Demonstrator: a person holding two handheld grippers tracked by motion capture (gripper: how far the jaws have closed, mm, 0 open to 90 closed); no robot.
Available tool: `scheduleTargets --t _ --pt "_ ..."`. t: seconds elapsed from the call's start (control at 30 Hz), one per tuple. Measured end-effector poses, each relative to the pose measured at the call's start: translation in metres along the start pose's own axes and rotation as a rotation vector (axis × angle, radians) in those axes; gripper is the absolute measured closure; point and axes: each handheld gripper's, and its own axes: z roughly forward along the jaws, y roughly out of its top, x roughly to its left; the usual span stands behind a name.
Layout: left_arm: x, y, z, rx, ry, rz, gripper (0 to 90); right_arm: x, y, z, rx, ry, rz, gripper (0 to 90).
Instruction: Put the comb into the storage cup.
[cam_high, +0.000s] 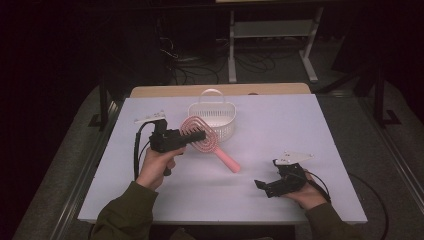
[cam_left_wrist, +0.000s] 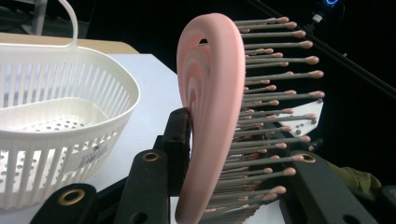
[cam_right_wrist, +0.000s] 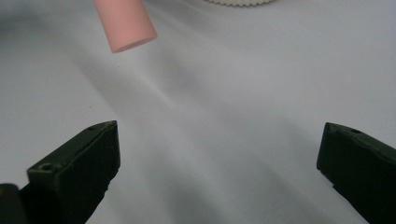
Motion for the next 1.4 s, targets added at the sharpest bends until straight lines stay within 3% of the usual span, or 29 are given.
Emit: scheduleTargets --t 0.5,1.4 --pt "0.001 0.022 -0.004 -0.055 -0.016 0.002 64.4 -0.001 0.0 0.001 0.001 -0.004 -0.006 0.0" --pt "0.009 0.06 -0.005 -0.091 -0.007 0.023 64.3 -0.001 0.001 0.0 0.002 -0.001 -0.008 0.0"
